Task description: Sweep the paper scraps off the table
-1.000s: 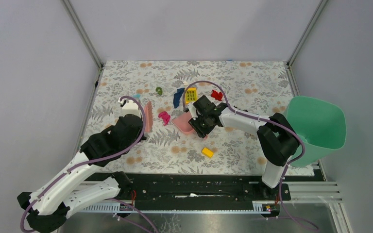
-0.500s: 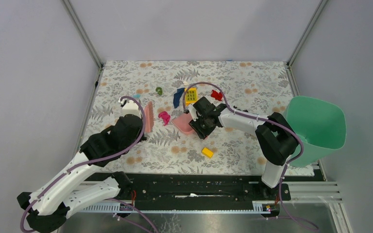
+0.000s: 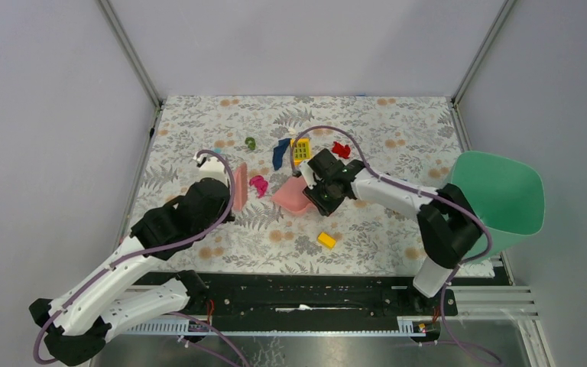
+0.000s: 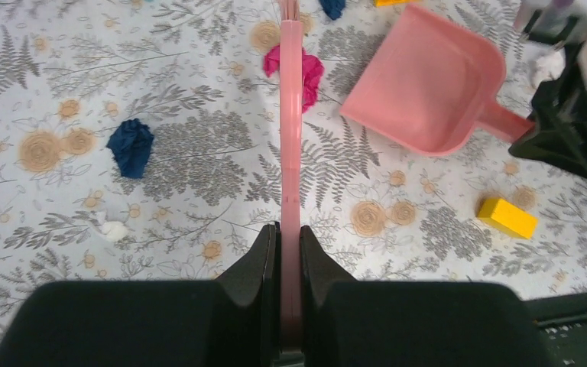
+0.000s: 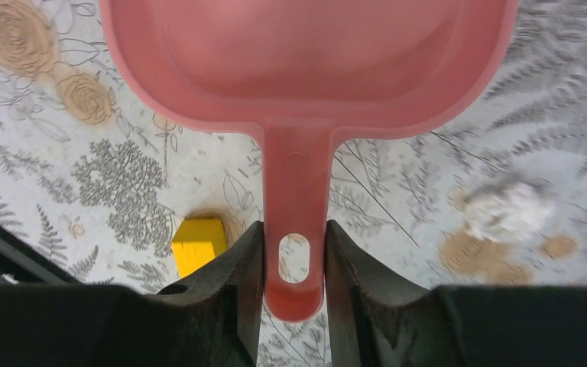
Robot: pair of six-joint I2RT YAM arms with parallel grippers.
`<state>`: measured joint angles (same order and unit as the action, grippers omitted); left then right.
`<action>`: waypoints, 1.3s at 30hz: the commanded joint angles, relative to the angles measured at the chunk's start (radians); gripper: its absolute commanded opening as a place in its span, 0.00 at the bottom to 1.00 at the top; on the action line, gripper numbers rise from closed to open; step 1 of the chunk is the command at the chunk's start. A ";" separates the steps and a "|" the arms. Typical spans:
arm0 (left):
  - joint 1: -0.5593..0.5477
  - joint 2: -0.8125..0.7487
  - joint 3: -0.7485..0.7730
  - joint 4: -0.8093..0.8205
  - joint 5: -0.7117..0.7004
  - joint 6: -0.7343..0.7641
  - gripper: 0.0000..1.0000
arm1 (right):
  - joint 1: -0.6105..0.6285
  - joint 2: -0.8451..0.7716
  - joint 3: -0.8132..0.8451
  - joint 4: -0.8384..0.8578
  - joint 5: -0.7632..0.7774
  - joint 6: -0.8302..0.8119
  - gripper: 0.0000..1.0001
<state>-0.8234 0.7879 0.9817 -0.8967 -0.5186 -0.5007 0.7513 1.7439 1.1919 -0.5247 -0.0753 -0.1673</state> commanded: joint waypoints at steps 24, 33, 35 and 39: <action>0.000 0.331 -0.152 0.960 0.369 -0.359 0.00 | -0.440 -0.560 0.151 -0.087 0.324 -0.133 0.00; -0.009 0.766 0.057 1.226 0.512 -0.478 0.00 | -0.453 -0.583 0.156 -0.137 0.394 -0.161 0.00; -0.020 0.872 0.146 1.250 0.543 -0.491 0.00 | -0.455 -0.592 0.157 -0.128 0.396 -0.149 0.00; -0.049 1.035 0.296 1.262 0.540 -0.502 0.00 | -0.454 -0.594 0.151 -0.129 0.384 -0.123 0.00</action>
<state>-0.8436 1.7252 1.1366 0.2230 -0.0219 -0.9653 0.3035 1.1770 1.3098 -0.6739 0.2863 -0.3149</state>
